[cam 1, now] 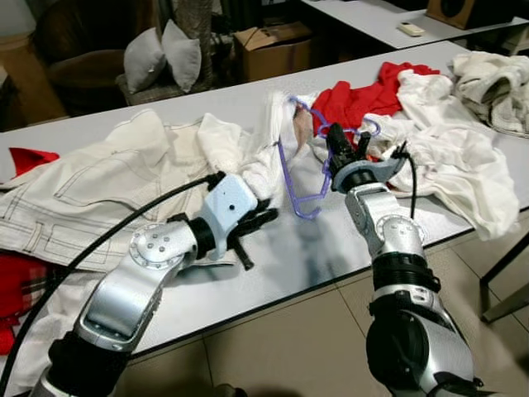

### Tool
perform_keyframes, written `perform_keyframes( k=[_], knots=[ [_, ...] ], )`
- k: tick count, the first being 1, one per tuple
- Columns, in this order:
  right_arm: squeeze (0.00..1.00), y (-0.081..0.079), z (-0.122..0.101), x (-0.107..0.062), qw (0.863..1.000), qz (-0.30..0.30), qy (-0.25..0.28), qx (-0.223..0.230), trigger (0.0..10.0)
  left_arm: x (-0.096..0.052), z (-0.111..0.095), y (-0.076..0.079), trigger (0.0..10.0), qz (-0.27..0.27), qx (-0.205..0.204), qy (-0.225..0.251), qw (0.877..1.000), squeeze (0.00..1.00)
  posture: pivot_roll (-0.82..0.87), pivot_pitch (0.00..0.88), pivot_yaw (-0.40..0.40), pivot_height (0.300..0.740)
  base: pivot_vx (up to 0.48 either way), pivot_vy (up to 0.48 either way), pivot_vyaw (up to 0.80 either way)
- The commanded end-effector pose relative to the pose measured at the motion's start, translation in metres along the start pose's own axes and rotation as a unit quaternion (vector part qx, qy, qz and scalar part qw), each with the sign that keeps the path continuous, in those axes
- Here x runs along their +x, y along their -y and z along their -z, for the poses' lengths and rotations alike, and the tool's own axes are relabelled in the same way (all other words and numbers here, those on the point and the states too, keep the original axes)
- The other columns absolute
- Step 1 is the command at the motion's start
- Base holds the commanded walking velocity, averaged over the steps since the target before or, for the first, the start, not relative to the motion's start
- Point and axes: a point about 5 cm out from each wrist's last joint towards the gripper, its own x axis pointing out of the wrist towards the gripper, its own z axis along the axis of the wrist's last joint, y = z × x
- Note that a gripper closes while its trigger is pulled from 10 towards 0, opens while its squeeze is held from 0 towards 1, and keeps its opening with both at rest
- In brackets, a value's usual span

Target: Hang hanger

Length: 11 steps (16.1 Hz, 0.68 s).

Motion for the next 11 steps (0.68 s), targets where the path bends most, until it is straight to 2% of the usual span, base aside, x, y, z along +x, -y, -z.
perform_keyframes(
  k=[1, 3, 4, 5, 6, 7, 8, 10, 11],
  knots=[
    [0.0, -0.017, -0.008, 0.006, 0.999, -0.028, 0.034, 0.006, 10.0, 0.003, 0.005, 0.009, 0.0, 0.029, 0.007, -0.012, 0.999, 0.0, -0.11, 0.0, 0.089, 0.74, 0.0, 0.0, 0.0],
    [0.0, -0.014, -0.003, 0.006, 0.997, -0.015, 0.008, -0.073, 10.0, 0.001, -0.001, 0.009, 0.0, 0.033, -0.012, 0.007, 0.999, 0.0, -0.11, 0.0, 0.091, 0.74, 0.0, 0.0, 0.0],
    [0.0, -0.012, -0.002, 0.003, 0.99, -0.006, -0.017, -0.142, 10.0, 0.001, -0.003, 0.003, 0.0, 0.013, -0.012, 0.007, 1.0, 0.0, -0.11, 0.0, 0.085, 0.74, 0.0, 0.0, 0.0],
    [0.0, -0.01, -0.002, 0.001, 0.981, 0.002, -0.035, -0.189, 10.0, 0.001, -0.004, -0.001, 0.0, -0.002, -0.01, 0.005, 1.0, 0.0, -0.11, 0.0, 0.085, 0.74, 0.0, 0.0, 0.0],
    [0.0, -0.003, -0.011, -0.013, 0.954, 0.016, -0.078, -0.289, 10.0, -0.004, 0.0, -0.021, 0.0, -0.074, 0.002, -0.015, 0.997, 0.0, -0.11, 0.0, 0.084, 0.74, 0.0, 0.0, 0.0],
    [0.0, 0.0, -0.022, -0.026, 0.944, 0.021, -0.088, -0.316, 10.0, -0.01, 0.003, -0.034, 0.0, -0.114, 0.014, -0.03, 0.993, 0.0, -0.12, 0.0, 0.091, 0.74, 0.0, 0.0, 0.0],
    [0.0, -0.001, -0.042, -0.047, 0.933, 0.016, -0.084, -0.351, 10.0, -0.021, 0.005, -0.051, 0.0, -0.167, 0.039, -0.049, 0.984, 0.0, -0.13, 0.0, 0.101, 0.74, 0.0, 0.0, 0.0],
    [0.0, -0.028, -0.057, -0.08, 0.934, -0.087, -0.068, -0.339, 10.0, -0.031, 0.0, -0.07, 0.0, -0.229, 0.057, -0.038, 0.971, 0.0, -0.15, 0.0, 0.111, 0.74, 0.0, 0.0, 0.0],
    [0.0, -0.036, -0.059, -0.099, 0.928, -0.135, -0.082, -0.336, 10.0, -0.032, -0.002, -0.072, 0.0, -0.241, 0.074, -0.033, 0.967, 0.0, -0.15, 0.0, 0.111, 0.74, 0.0, 0.0, 0.0]
  ],
)
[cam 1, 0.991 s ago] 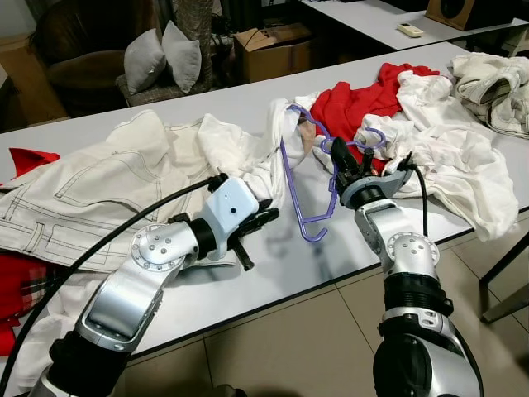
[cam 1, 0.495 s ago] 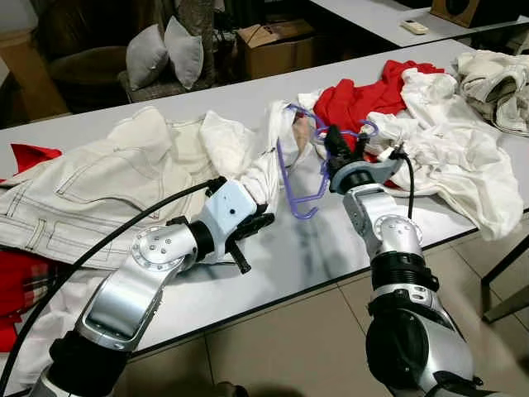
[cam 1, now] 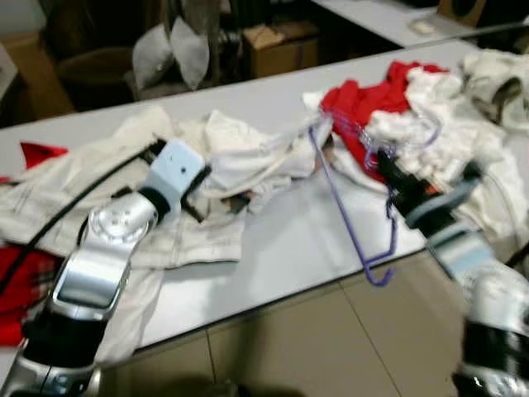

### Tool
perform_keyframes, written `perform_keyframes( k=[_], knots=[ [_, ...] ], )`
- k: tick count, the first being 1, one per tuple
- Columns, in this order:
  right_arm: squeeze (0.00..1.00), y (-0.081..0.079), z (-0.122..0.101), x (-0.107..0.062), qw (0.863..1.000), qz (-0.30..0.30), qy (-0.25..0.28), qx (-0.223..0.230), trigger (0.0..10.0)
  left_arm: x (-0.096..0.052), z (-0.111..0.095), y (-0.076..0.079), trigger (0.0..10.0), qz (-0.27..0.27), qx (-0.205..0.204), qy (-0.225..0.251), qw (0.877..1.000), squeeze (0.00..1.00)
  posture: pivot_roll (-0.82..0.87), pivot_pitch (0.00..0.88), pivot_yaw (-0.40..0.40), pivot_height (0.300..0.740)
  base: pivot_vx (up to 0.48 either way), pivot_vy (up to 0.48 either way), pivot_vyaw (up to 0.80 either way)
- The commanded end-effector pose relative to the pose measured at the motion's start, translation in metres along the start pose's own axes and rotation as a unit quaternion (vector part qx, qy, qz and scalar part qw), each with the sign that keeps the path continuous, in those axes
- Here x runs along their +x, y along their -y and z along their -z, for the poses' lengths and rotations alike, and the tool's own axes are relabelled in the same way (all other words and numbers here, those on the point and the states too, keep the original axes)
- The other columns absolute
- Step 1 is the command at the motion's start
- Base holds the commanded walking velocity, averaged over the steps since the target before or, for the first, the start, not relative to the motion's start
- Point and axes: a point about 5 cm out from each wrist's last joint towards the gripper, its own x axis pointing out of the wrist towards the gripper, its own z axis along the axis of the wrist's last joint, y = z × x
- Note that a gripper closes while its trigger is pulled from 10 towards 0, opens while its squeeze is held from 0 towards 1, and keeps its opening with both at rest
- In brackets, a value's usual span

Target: Hang hanger

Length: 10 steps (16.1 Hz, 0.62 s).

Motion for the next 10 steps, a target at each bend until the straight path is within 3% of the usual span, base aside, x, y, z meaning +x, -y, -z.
perform_keyframes(
  k=[1, 3, 4, 6, 7, 8, 10],
  knots=[
    [0.0, -0.009, 0.001, -0.008, 0.999, -0.04, -0.01, 0.0, 10.0, -0.001, 0.0, -0.004, 0.0, -0.016, 0.015, 0.0, 1.0, 0.0, -0.16, 0.0, 0.112, 0.74, 0.0, 0.0, 0.0],
    [0.0, 0.011, 0.034, -0.047, 0.992, 0.03, -0.116, -0.048, 10.0, -0.002, 0.009, 0.014, 0.0, 0.016, 0.02, -0.019, 0.999, 0.0, -0.16, 0.0, 0.112, 0.74, 0.0, 0.0, 0.0],
    [0.0, 0.011, 0.034, -0.047, 0.992, 0.03, -0.116, -0.048, 10.0, -0.002, 0.009, 0.014, 0.0, 0.016, 0.02, -0.019, 0.999, 0.0, -0.16, 0.0, 0.112, 0.74, 0.0, 0.0, 0.0],
    [0.0, 0.019, 0.042, -0.057, 0.985, 0.085, -0.146, -0.045, 10.0, -0.004, 0.014, 0.024, 0.0, 0.044, 0.017, -0.03, 0.998, 0.0, -0.16, 0.0, 0.107, 0.74, 0.0, 0.0, 0.0],
    [0.0, 0.02, 0.052, -0.07, 0.967, 0.139, -0.21, -0.046, 10.0, -0.008, 0.016, 0.033, 0.0, 0.072, 0.017, -0.035, 0.997, 0.0, -0.16, 0.0, 0.107, 0.74, 0.0, 0.0, 0.0],
    [0.0, 0.019, 0.053, -0.072, 0.965, 0.136, -0.219, -0.048, 10.0, -0.009, 0.015, 0.033, 0.0, 0.072, 0.018, -0.033, 0.997, 0.0, -0.16, 0.0, 0.107, 0.74, 0.0, 0.0, 0.0],
    [0.0, 0.005, 0.051, -0.071, 0.974, 0.078, -0.209, -0.034, 10.0, -0.012, 0.01, 0.035, 0.0, 0.084, 0.019, -0.007, 0.996, 0.0, -0.16, 0.0, 0.101, 0.74, 0.0, 0.0, 0.0]
  ],
)
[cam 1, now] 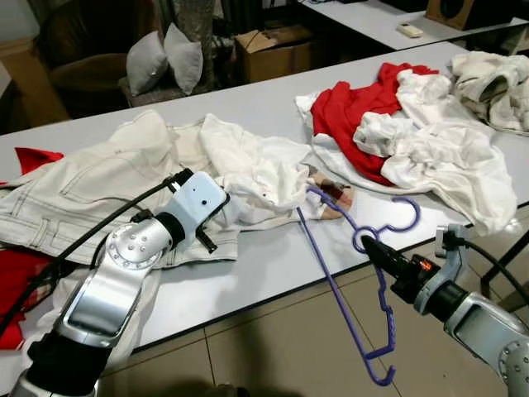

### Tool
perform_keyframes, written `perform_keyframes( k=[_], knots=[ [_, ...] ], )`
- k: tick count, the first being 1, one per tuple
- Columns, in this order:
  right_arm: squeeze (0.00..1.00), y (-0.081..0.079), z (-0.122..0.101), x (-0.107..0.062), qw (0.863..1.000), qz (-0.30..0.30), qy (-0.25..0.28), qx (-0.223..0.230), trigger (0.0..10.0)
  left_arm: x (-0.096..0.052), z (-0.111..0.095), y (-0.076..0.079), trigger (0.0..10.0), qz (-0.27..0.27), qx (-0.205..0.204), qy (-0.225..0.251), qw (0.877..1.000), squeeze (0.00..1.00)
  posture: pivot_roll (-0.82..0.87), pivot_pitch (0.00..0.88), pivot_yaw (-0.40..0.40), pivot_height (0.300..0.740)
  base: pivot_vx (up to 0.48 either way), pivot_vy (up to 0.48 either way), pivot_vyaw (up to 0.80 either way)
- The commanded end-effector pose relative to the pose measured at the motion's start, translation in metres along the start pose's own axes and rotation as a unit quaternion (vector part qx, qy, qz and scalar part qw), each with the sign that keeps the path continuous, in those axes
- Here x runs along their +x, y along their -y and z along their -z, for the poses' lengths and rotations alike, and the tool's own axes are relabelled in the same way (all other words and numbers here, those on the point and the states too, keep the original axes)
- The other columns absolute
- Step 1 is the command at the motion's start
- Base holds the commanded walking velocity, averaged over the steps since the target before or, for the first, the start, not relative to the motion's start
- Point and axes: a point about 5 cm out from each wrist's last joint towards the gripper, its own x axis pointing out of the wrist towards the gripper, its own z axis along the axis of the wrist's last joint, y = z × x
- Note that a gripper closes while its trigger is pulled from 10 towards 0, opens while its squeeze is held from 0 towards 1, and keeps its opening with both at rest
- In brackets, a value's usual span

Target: Hang hanger

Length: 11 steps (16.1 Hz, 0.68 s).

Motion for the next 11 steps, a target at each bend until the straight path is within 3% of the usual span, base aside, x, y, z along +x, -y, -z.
perform_keyframes(
  k=[1, 4, 6, 7, 8, 9, 11],
  knots=[
    [0.0, -0.008, -0.001, 0.001, 1.0, -0.03, -0.001, 0.004, 10.0, -0.004, -0.003, 0.0, 0.0, 0.005, 0.004, 0.013, 1.0, 0.0, -0.16, 0.0, 0.1, 0.74, 0.0, 0.0, 0.0],
    [0.0, -0.015, -0.009, 0.001, 0.996, -0.066, 0.028, 0.053, 10.0, -0.009, -0.012, 0.003, 0.0, 0.014, 0.028, 0.058, 0.998, 0.0, -0.16, 0.0, 0.097, 0.74, 0.0, 0.0, 0.0],
    [0.0, -0.01, -0.01, 0.006, 0.992, -0.076, 0.039, 0.098, 10.0, -0.011, -0.014, 0.007, 0.0, 0.031, 0.052, 0.073, 0.995, 0.0, -0.16, 0.0, 0.093, 0.74, 0.0, 0.0, 0.0],
    [0.0, -0.009, -0.01, 0.006, 0.992, -0.078, 0.039, 0.093, 10.0, -0.012, -0.014, 0.008, 0.0, 0.033, 0.055, 0.074, 0.995, 0.0, -0.16, 0.0, 0.093, 0.74, 0.0, 0.0, 0.0],
    [0.0, -0.014, -0.017, 0.003, 0.986, -0.114, 0.065, 0.102, 10.0, -0.012, -0.013, 0.007, 0.0, 0.032, 0.059, 0.071, 0.995, 0.0, -0.15, 0.0, 0.089, 0.74, 0.0, 0.0, 0.0],
    [0.0, -0.008, -0.027, -0.001, 0.982, -0.099, 0.114, 0.112, 10.0, -0.013, -0.009, 0.006, 0.0, 0.028, 0.065, 0.061, 0.996, 0.0, -0.15, 0.0, 0.088, 0.74, 0.0, 0.0, 0.0],
    [0.0, -0.006, -0.023, -0.009, 0.983, -0.108, 0.105, 0.105, 10.0, -0.014, -0.006, 0.005, 0.0, 0.026, 0.068, 0.058, 0.996, 0.0, -0.16, 0.0, 0.087, 0.74, 0.0, 0.0, 0.0]
  ],
)
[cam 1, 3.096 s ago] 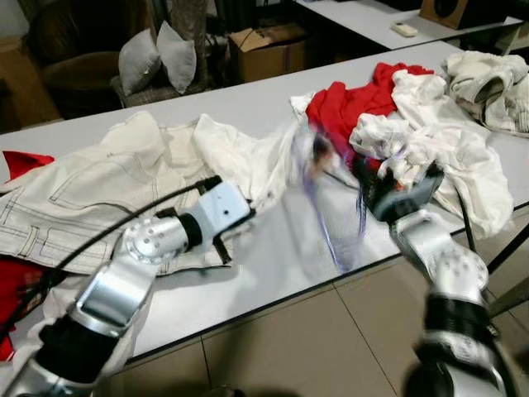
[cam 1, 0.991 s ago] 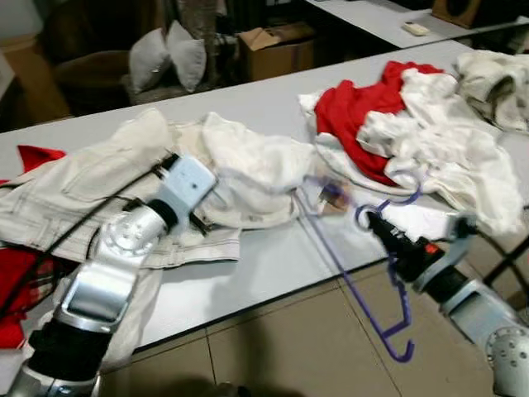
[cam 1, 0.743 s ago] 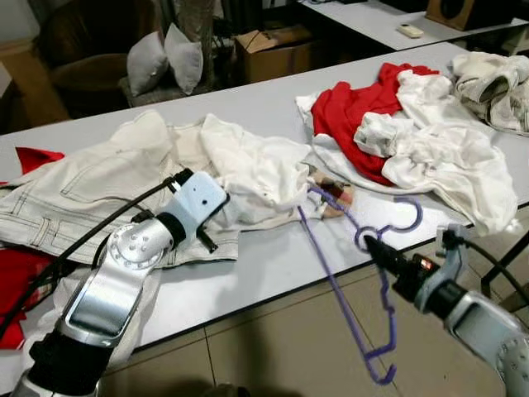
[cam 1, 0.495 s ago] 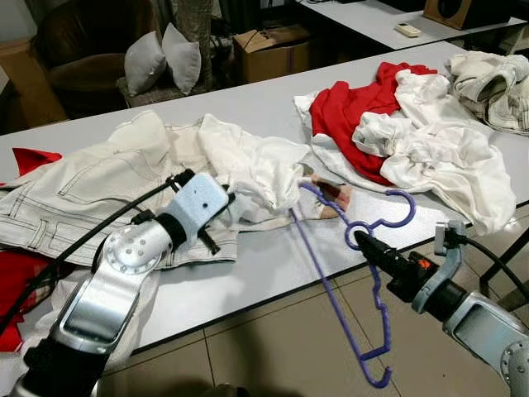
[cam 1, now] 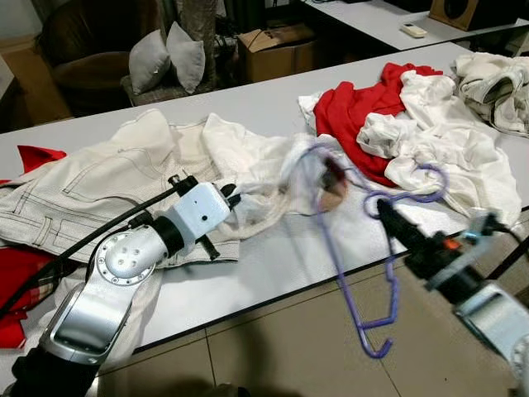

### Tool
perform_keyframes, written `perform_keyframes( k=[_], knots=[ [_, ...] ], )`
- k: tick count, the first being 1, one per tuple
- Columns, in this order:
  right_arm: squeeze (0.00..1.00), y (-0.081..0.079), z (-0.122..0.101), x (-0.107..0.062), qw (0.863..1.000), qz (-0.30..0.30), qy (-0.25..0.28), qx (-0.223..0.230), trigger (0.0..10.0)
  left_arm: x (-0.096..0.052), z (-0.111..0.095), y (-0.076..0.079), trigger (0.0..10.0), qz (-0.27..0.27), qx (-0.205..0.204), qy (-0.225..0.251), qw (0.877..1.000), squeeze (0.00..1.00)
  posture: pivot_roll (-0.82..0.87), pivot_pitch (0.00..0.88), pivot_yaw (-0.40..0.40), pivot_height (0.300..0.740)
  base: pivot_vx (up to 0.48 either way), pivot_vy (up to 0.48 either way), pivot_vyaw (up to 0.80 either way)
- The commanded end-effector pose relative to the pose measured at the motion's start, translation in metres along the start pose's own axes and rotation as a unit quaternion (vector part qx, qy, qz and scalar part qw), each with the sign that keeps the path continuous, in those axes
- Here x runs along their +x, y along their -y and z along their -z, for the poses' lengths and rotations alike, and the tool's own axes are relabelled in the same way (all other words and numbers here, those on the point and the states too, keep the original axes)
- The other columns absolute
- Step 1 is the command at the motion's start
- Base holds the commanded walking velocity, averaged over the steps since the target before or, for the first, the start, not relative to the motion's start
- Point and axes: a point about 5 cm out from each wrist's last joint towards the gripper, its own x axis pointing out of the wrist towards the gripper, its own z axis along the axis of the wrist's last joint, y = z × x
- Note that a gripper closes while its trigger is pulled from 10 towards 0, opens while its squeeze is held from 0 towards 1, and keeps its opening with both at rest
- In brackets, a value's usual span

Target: Hang hanger

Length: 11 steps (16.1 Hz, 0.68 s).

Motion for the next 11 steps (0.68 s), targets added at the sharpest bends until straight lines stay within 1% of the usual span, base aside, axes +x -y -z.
perform_keyframes(
  k=[1, 2, 3, 5, 6, 7, 8, 9, 11],
  knots=[
    [0.0, 0.009, 0.011, -0.005, 0.997, 0.042, -0.052, -0.035, 10.0, -0.002, 0.003, -0.002, 0.0, 0.002, 0.008, -0.006, 1.0, 0.0, -0.16, 0.0, 0.088, 0.74, 0.0, 0.0, 0.0],
    [0.0, 0.024, 0.021, -0.011, 0.983, 0.11, -0.115, -0.096, 10.0, -0.002, 0.003, -0.002, 0.0, 0.0, 0.008, -0.007, 1.0, 0.0, -0.16, 0.0, 0.088, 0.74, 0.0, 0.0, 0.0],
    [0.0, 0.026, 0.023, -0.012, 0.982, 0.109, -0.116, -0.097, 10.0, -0.001, 0.003, -0.002, 0.0, -0.002, 0.008, -0.007, 1.0, 0.0, -0.16, 0.0, 0.088, 0.74, 0.0, 0.0, 0.0],
    [0.0, 0.023, 0.016, -0.012, 0.979, 0.134, -0.111, -0.105, 10.0, -0.002, 0.004, -0.002, 0.0, -0.001, 0.009, -0.013, 1.0, 0.0, -0.16, 0.0, 0.09, 0.74, 0.0, 0.0, 0.0],
    [0.0, 0.021, 0.016, -0.013, 0.979, 0.132, -0.116, -0.105, 10.0, -0.002, 0.005, -0.002, 0.0, -0.001, 0.009, -0.014, 1.0, 0.0, -0.16, 0.0, 0.09, 0.74, 0.0, 0.0, 0.0],
    [0.0, 0.014, 0.016, -0.016, 0.979, 0.113, -0.134, -0.106, 10.0, -0.003, 0.005, -0.002, 0.0, 0.001, 0.008, -0.016, 1.0, 0.0, -0.16, 0.0, 0.091, 0.74, 0.0, 0.0, 0.0],
    [0.0, 0.004, 0.014, -0.028, 0.975, 0.068, -0.167, -0.13, 10.0, -0.003, 0.006, -0.001, 0.0, 0.009, 0.007, -0.017, 1.0, 0.0, -0.16, 0.0, 0.093, 0.74, 0.0, 0.0, 0.0],
    [0.0, 0.001, 0.01, -0.037, 0.971, 0.053, -0.182, -0.146, 10.0, -0.004, 0.006, -0.001, 0.0, 0.016, 0.007, -0.019, 1.0, 0.0, -0.16, 0.0, 0.094, 0.74, 0.0, 0.0, 0.0],
    [0.0, 0.004, -0.005, -0.052, 0.965, 0.063, -0.182, -0.178, 10.0, -0.004, 0.008, 0.001, 0.0, 0.026, 0.007, -0.026, 0.999, 0.0, -0.17, 0.0, 0.096, 0.74, 0.0, 0.0, 0.0]
  ],
)
